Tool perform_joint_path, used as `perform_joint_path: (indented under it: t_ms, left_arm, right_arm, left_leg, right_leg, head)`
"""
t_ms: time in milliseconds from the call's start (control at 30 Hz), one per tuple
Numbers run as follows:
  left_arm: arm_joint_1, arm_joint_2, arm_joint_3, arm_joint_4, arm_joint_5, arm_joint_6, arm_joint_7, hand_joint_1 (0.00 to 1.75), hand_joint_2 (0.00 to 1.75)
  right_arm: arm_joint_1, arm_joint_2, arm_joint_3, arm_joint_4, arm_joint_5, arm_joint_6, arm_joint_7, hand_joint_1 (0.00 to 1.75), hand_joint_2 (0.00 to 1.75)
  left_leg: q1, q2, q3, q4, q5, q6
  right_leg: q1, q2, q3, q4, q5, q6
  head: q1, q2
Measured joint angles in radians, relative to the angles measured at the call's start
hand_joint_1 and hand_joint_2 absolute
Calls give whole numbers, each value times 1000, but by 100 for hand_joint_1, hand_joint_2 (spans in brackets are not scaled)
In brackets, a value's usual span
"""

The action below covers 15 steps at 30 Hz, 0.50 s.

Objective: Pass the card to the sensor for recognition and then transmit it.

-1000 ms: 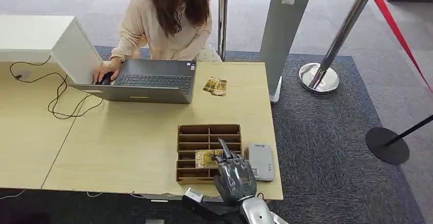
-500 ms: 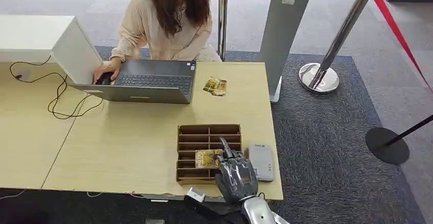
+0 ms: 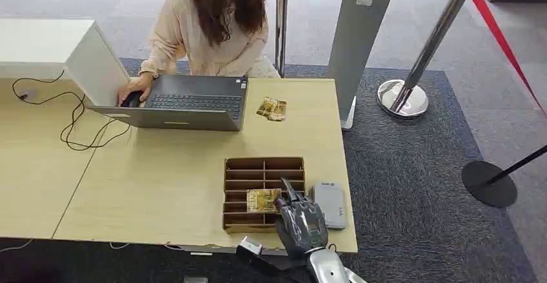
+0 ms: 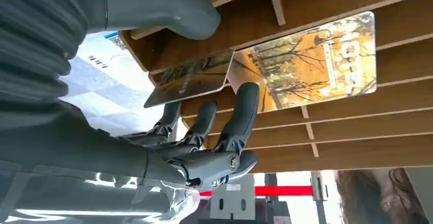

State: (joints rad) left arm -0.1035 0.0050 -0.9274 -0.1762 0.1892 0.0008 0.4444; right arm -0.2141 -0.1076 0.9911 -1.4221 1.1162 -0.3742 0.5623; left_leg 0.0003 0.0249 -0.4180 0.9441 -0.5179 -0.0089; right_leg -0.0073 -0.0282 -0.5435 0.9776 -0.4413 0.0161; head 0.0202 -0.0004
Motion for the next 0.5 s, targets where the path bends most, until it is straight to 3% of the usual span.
perform_joint_path:
  t_ms: [67,100,133,167,500]
  left_arm:
    - [0,0,0,0,0,0,0,0,0]
    - [0,0,0,0,3,0,0,0,0]
    - [0,0,0,0,3,0,0,0,0]
    - [0,0,0,0,5,0,0,0,0]
    - [0,0,0,0,10,-4,-3,0,0]
  right_arm:
    - [0,0,-1,5,-1,-2,-1,89,175]
    - [0,0,-1,8,-3,-4,-3,141,175]
    - [0,0,-2,11,-3,-7,-3,150,175]
    - [0,0,-2,13,-4,-11,-6,175,175]
    - [-3,3,-11,26,2,-50,-1,175,175]
  left_leg:
    - [0,0,0,0,0,0]
    - [0,0,0,0,0,0]
    - [0,0,0,0,0,0]
    - [0,0,0,0,0,0]
    - [0,0,0,0,0,0]
  right_leg:
    - [0,0,0,0,0,0]
    - [0,0,0,0,0,0]
    - [0,0,0,0,0,0]
    - [0,0,0,0,0,0]
    - [0,0,0,0,0,0]
  head:
    - [0,0]
    - [0,0]
    - [0,0]
    - [0,0]
    - [0,0]
